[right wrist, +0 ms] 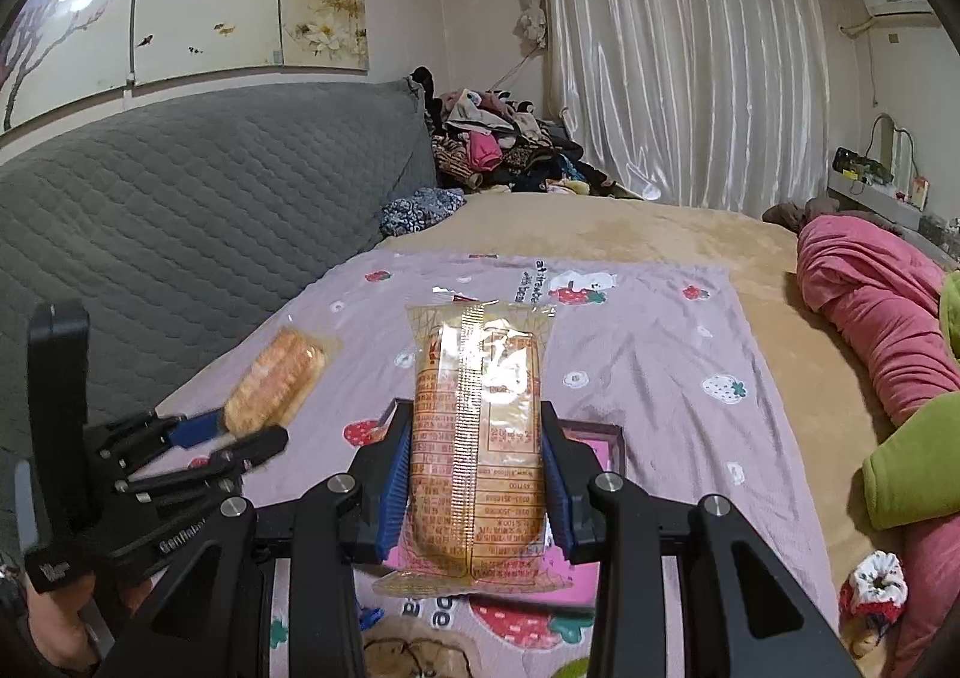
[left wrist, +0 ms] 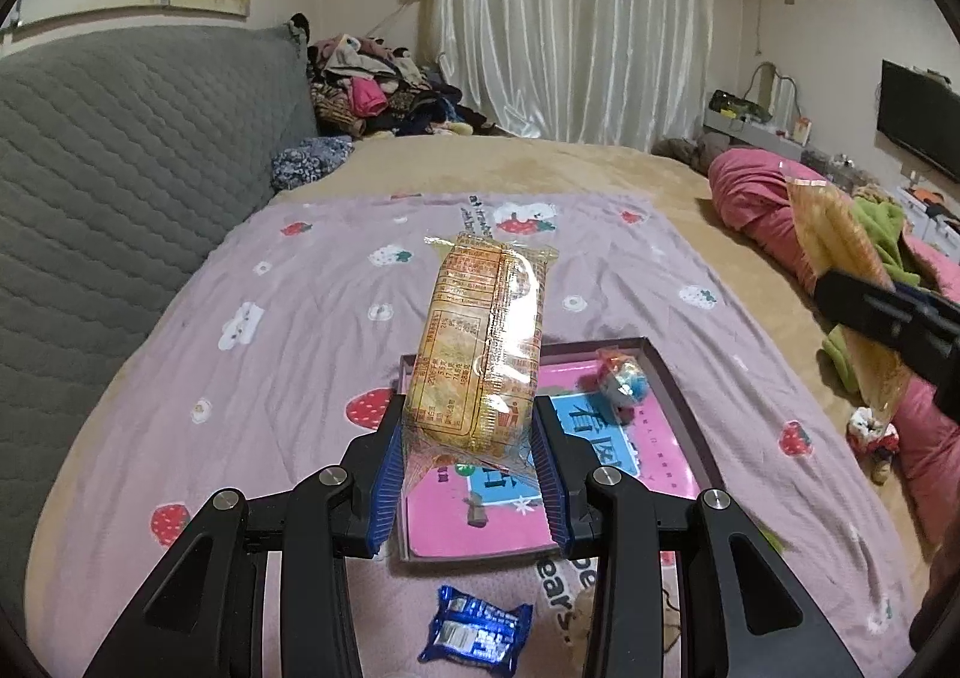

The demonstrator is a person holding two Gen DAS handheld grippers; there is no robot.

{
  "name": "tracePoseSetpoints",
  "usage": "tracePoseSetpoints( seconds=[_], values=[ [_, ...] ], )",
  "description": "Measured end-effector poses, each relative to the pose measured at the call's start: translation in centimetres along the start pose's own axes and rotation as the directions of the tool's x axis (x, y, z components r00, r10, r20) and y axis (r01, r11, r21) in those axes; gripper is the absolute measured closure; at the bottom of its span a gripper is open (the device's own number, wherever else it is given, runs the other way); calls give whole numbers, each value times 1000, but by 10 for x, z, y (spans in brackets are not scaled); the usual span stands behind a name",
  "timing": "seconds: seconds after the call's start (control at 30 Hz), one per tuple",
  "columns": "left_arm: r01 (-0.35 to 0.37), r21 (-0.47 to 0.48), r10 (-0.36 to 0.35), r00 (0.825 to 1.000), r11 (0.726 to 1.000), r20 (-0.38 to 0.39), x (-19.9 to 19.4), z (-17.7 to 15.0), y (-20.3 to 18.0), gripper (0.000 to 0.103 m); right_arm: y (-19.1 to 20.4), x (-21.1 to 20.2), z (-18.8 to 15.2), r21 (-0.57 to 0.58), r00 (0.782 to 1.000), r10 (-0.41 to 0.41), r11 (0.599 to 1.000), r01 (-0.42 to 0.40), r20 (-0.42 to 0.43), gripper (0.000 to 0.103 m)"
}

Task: Organize objects
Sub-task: 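Lower the left pastry bar into the tray while the right lowers its bar beside it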

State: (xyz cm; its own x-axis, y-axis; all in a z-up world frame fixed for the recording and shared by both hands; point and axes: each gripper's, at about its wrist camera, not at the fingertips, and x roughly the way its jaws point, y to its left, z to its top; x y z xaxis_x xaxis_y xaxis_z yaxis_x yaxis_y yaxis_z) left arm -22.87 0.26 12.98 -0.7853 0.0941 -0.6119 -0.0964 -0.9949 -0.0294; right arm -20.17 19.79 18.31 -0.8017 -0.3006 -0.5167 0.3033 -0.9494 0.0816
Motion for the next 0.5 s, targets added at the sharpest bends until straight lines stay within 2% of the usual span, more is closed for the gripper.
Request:
tracePoseSetpoints(
  seconds=[0.33, 0.5],
  values=[
    [-24, 2, 24, 999, 1000, -27, 56, -7, 10, 62, -17, 47, -26, 28, 1000, -2, 1000, 3, -24, 65],
    [-55, -11, 55, 998, 998, -4, 81, -17, 16, 62, -29, 73, -43, 41, 998, -28, 999, 30, -53, 65]
  ],
)
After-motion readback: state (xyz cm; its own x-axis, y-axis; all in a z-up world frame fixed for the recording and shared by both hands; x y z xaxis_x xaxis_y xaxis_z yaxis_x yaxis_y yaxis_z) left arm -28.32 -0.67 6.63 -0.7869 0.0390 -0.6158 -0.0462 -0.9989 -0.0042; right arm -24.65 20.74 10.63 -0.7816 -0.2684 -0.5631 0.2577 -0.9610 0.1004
